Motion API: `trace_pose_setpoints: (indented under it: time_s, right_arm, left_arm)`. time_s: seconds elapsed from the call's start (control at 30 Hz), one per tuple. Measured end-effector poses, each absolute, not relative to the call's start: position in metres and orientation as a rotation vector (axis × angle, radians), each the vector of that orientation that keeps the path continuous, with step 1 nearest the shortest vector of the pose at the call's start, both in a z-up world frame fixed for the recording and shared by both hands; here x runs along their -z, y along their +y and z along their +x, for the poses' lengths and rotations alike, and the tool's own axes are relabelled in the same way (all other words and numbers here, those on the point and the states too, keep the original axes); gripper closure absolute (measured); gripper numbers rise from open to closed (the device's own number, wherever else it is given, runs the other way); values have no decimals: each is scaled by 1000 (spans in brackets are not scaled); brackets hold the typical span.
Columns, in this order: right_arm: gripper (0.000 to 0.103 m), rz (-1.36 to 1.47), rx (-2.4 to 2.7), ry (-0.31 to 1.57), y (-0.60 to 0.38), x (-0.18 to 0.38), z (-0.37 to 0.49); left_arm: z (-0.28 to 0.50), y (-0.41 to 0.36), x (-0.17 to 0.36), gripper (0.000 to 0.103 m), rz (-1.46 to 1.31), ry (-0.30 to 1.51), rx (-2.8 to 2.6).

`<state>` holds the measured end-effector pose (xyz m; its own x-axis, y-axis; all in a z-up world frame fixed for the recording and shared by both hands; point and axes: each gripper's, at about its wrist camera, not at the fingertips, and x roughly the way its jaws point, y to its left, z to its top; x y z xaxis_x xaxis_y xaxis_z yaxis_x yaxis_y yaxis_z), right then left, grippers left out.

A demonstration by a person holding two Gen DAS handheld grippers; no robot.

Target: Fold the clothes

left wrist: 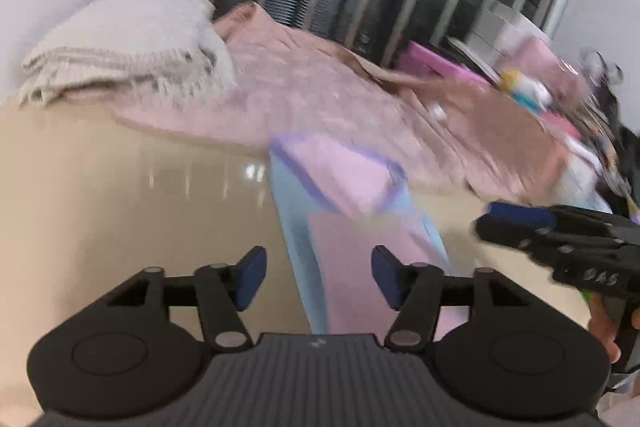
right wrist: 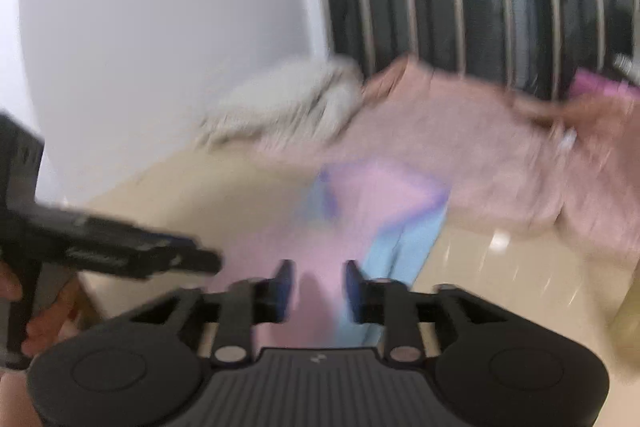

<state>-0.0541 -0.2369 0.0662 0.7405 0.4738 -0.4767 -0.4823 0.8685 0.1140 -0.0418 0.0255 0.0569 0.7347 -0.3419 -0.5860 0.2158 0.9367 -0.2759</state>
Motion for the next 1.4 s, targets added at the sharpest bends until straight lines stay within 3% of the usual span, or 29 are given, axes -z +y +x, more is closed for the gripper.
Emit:
trace_pose_setpoints:
  time_s: [0.03,0.13,0.23,0.3,0.37,0.43,0.6,0.73,0.8,0.83,0.87,0.93,1.13,1.33,1.37,1.4]
  right_arm:
    - [51,-19,-490,523,-237,-72,-34]
    - [52,-18,-397,608,-234,-77,40]
    - [65,35,-355,778,-236,-57,115]
    - [68,41,-351,844,-235,-42,139]
    - [79,41,-320,883,-232,-30,149]
    - [101,41,-329,874,-232,-26,146]
    - [101,44,-375,762,-237,-44,111]
    - [101,24,-458,639,-249,-75,48]
    - [101,11,-491,602,-259,-81,6]
    - [99,14,-502,596,-265,-80,-15]
    - [98,20,-510,615,-272,-73,-30]
    - [70,31,-526,673,-284,-58,-56]
    - [66,129,-542,574,-288,-65,-78]
    - [66,-22,-482,603,-230,-45,-53]
    - [64,-51,-467,599,-225,-40,-57]
    - [53,-78,-447,585,-222,-35,-61]
  left_arm:
    - [-18,27,-61,40,-190,695,308]
    - [52,19,-58,40,-163,753,241]
    - [75,15,-53,41,-147,764,196]
    - [81,15,-52,45,-158,769,192]
    - [87,15,-50,89,-168,773,189]
    - [93,15,-48,99,-179,777,185]
    - [108,15,-43,101,-205,787,176]
    - [30,23,-68,101,-223,688,258]
    - [-11,27,-65,100,-242,676,293]
    - [-28,28,-58,93,-244,685,294]
    - [-44,30,-50,74,-246,695,295]
    - [-70,35,-37,56,-255,699,277]
    - [-75,33,-46,51,-273,628,280]
    - [-70,-18,-28,46,-140,640,230]
    - [-72,-19,-25,39,-149,647,222]
    - [-75,-21,-22,37,-157,654,214]
